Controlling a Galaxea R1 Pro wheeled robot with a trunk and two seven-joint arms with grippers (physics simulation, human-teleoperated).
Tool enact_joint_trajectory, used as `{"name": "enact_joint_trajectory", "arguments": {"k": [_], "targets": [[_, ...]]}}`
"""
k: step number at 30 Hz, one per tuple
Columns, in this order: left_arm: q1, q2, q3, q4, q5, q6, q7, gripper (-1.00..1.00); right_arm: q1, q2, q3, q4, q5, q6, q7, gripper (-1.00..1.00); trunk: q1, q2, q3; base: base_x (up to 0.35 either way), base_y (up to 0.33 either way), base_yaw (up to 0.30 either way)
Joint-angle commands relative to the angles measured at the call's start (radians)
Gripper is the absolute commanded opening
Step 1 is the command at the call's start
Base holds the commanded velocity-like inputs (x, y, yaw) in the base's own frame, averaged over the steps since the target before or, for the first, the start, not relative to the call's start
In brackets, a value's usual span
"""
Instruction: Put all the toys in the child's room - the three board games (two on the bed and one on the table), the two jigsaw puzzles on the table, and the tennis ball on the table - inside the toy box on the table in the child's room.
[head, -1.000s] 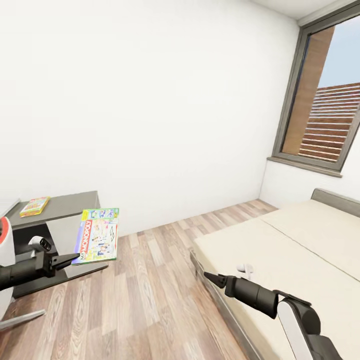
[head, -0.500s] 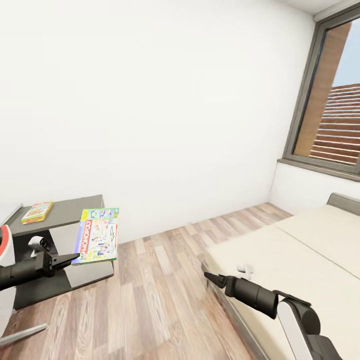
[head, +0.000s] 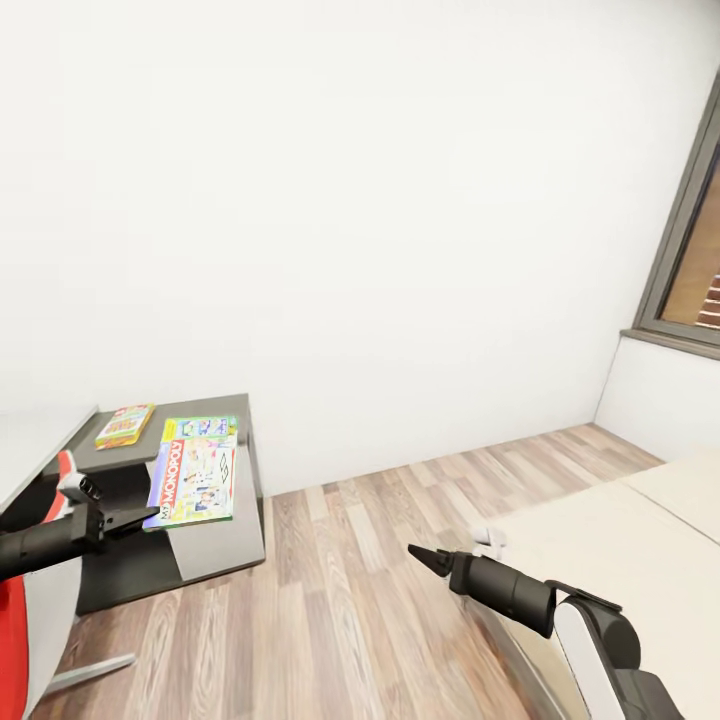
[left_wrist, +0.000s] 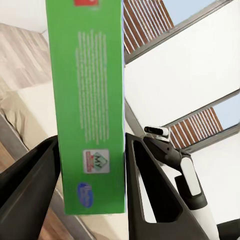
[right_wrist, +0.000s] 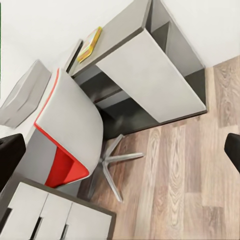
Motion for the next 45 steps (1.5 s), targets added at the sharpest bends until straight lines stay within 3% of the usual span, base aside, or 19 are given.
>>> {"name": "enact_joint_trajectory", "arguments": {"k": [1, 16, 31, 37, 45], "targets": [[-0.001, 0.0, 0.0, 0.0, 0.002, 0.009, -0.004, -1.0, -0.001, 0.0, -0.001, -0.001, 0.0, 0.007, 0.003, 1.0, 0.001, -0.001, -0.001, 0.295, 0.169, 0.012], [0.0, 0.0, 0.0, 0.0, 0.002, 0.009, -0.004, -1.0, -0.002, 0.0, -0.001, -0.002, 0.0, 0.009, 0.007, 1.0, 0.001, -0.001, -0.008, 0.292, 0.132, 0.105], [0.0, 0.0, 0.0, 0.0, 0.004, 0.009, -0.004, -1.0, -0.001, -0.001, 0.0, -0.007, 0.001, 0.011, 0.004, 1.0, 0.001, -0.001, -0.022, 0.227, -0.122, 0.232], [0.0, 0.0, 0.0, 0.0, 0.007, 0.002, -0.004, -1.0, -0.002, -0.014, -0.002, -0.011, -0.004, 0.024, 0.025, 1.0, 0.001, -0.001, -0.028, 0.033, -0.009, 0.233], [0.001, 0.002, 0.001, -0.005, 0.008, -0.007, -0.004, -1.0, -0.002, -0.025, -0.028, -0.011, -0.01, 0.04, 0.291, 1.0, 0.001, -0.001, -0.037, 0.002, -0.001, 0.23]]}}
